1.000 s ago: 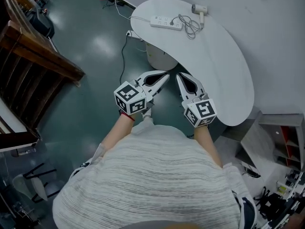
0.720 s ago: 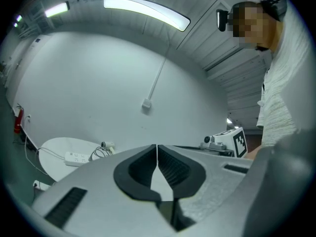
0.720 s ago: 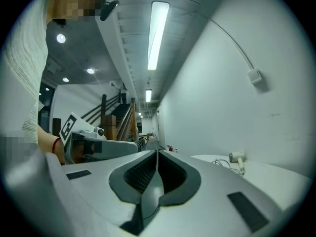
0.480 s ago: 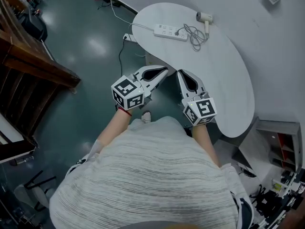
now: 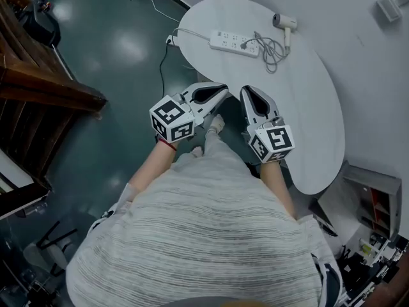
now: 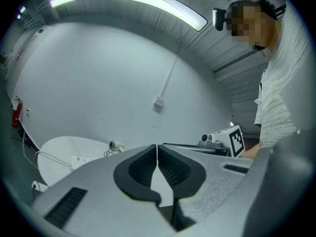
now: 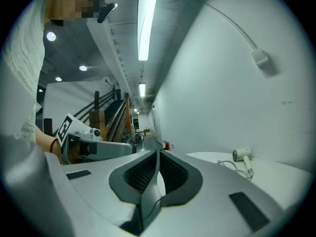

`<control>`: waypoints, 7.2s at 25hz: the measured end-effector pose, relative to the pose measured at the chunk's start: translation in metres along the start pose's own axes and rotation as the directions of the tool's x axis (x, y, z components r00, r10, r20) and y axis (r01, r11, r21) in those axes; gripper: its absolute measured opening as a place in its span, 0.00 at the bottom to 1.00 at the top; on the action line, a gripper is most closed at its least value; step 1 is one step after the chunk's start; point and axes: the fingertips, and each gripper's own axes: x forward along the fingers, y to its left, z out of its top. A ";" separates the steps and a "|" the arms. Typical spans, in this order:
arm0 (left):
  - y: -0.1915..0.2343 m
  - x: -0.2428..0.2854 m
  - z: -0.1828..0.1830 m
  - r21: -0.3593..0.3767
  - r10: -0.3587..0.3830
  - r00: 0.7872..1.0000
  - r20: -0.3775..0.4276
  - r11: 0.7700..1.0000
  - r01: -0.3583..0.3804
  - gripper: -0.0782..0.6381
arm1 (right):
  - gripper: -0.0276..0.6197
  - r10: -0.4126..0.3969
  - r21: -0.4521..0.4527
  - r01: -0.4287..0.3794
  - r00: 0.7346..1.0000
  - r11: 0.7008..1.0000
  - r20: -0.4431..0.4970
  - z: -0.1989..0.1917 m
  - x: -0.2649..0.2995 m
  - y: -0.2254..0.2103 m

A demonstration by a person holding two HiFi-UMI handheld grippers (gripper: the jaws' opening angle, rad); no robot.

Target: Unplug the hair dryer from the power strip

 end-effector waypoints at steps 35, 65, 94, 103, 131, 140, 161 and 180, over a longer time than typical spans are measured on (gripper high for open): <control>0.186 0.158 -0.023 0.109 -0.134 0.920 -0.368 0.977 0.185 0.12 | 0.09 -0.098 0.105 0.122 0.972 0.987 -0.214 -0.054 0.159 -0.168; 0.233 0.165 -0.075 0.004 -0.218 0.841 -0.495 0.967 0.253 0.12 | 0.22 -0.174 0.033 0.234 0.801 0.972 -0.574 -0.173 0.204 -0.217; 0.266 0.180 -0.124 0.318 -0.061 0.676 -0.734 0.849 0.422 0.56 | 0.16 -0.186 -0.096 0.167 0.704 0.981 -0.685 -0.176 0.215 -0.221; 0.283 0.200 -0.154 0.390 0.028 0.592 -0.805 0.778 0.492 0.74 | 0.17 -0.186 -0.099 0.164 0.691 0.981 -0.699 -0.176 0.216 -0.219; 0.280 0.213 -0.193 0.297 -0.023 0.439 -0.898 0.704 0.645 0.78 | 0.16 -0.152 -0.075 0.145 0.656 0.987 -0.740 -0.176 0.217 -0.218; 0.282 0.215 -0.195 0.295 -0.016 0.431 -0.902 0.705 0.644 0.78 | 0.14 -0.176 -0.071 0.192 0.611 0.979 -0.772 -0.173 0.216 -0.221; 0.279 0.217 -0.193 0.272 -0.019 0.413 -0.911 0.724 0.633 0.78 | 0.12 -0.180 -0.092 0.186 0.541 0.978 -0.822 -0.168 0.210 -0.219; 0.281 0.216 -0.194 0.255 -0.019 0.393 -0.919 0.732 0.632 0.78 | 0.12 -0.223 -0.127 0.194 0.627 0.973 -0.746 -0.096 0.218 -0.236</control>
